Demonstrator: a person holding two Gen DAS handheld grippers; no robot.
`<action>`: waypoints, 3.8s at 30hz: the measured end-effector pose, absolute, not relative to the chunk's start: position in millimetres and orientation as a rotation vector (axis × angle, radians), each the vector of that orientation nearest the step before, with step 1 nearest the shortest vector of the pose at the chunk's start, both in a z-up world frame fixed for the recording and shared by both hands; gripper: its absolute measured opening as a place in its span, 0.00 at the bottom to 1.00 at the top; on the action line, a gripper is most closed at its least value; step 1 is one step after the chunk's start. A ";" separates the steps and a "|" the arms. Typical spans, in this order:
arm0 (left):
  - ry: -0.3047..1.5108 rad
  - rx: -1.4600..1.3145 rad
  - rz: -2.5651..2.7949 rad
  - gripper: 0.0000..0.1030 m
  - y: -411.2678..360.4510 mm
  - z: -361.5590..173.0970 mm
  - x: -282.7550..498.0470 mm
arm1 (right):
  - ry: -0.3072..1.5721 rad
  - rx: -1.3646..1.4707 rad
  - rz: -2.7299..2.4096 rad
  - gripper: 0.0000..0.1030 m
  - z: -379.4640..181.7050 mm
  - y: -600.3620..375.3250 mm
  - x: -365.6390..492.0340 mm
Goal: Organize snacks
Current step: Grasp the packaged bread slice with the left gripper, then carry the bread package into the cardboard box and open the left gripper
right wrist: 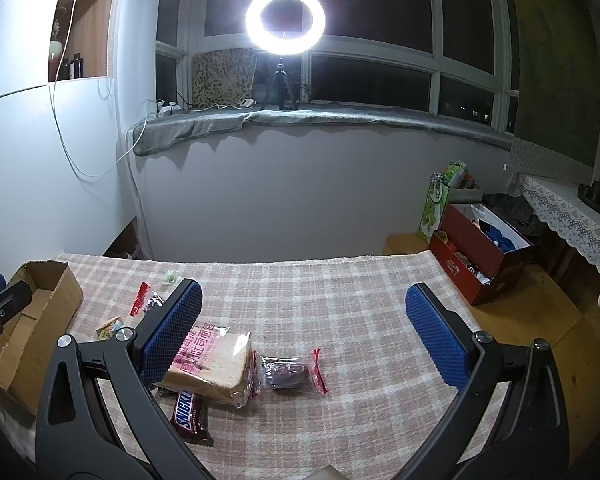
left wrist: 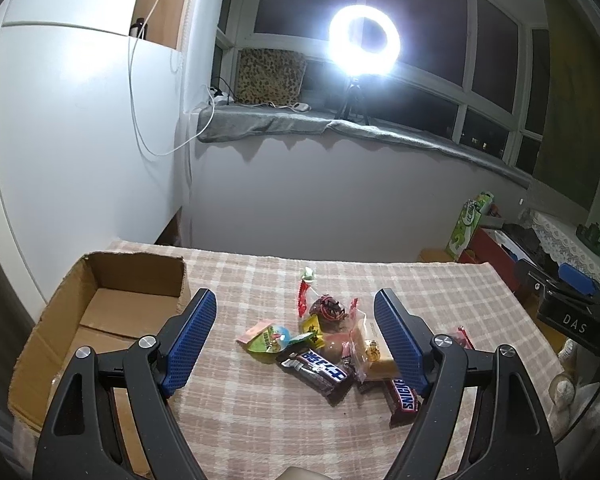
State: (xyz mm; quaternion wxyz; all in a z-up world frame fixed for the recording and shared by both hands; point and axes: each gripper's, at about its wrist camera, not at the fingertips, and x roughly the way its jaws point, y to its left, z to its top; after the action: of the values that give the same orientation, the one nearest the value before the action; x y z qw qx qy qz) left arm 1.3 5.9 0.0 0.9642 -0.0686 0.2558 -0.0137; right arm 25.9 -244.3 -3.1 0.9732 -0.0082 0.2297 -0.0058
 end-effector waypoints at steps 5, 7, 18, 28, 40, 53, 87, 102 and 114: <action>0.541 -0.173 -0.061 0.79 7.2 -5.8 7.8 | 0.479 0.005 0.012 1.00 -3.1 -248.6 33.8; 0.550 -0.174 -0.076 0.79 5.7 -8.5 10.1 | 0.495 0.014 0.026 1.00 -5.5 -252.6 37.0; 0.595 -0.190 -0.150 0.62 -2.8 -21.2 23.1 | 0.638 0.167 0.185 0.95 -26.8 -270.4 66.3; 0.713 -0.252 -0.284 0.40 -22.8 -50.1 42.4 | 0.816 0.306 0.378 0.70 -64.0 -271.8 95.4; 0.833 -0.324 -0.361 0.36 -34.7 -81.4 70.2 | 0.963 0.391 0.462 0.56 -96.8 -263.9 117.5; 0.864 -0.296 -0.363 0.36 -39.6 -93.4 79.3 | 1.046 0.439 0.500 0.55 -119.5 -257.7 129.9; 0.742 -0.241 -0.330 0.36 -27.8 -53.0 46.8 | 0.957 0.353 0.541 0.43 -82.7 -241.7 109.3; 0.609 -0.303 -0.170 0.36 54.9 -16.9 3.7 | 0.876 0.240 0.702 0.43 -31.2 -148.4 91.1; 0.575 -0.374 0.046 0.36 143.5 -18.6 -41.0 | 0.893 0.121 0.894 0.43 -26.3 -32.7 76.3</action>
State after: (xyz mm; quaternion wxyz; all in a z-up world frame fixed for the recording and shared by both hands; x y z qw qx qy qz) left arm -41.0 143.5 -18.6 0.9415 -0.1832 0.2819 0.0224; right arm 76.3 -32.7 -26.3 0.8054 0.0563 0.4169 0.4175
